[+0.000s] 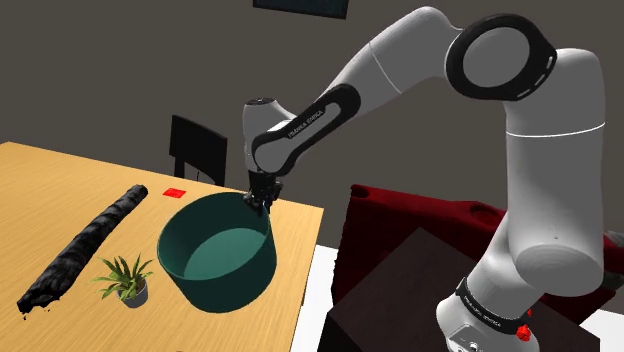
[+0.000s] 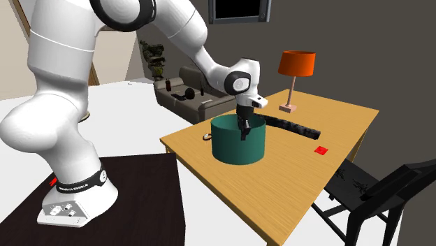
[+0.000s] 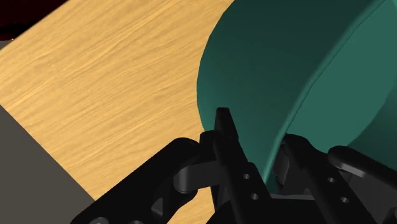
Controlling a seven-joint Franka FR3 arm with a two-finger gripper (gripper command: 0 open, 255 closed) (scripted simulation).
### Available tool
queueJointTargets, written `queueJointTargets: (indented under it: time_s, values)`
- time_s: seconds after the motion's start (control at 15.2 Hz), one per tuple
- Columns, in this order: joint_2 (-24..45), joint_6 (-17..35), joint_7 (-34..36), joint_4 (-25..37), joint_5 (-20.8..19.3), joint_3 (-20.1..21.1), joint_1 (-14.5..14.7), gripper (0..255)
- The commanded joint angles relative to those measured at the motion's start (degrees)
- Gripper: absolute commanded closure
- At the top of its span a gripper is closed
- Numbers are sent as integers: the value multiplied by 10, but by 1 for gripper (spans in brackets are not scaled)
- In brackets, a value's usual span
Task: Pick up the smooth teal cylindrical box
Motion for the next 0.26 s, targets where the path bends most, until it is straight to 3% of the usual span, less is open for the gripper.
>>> queueJointTargets:
  time_s: [0.0,0.2]
  values:
    - [-12,-13,-3,3,4,2,-2,255]
    - [-18,-19,-4,4,5,3,-3,255]
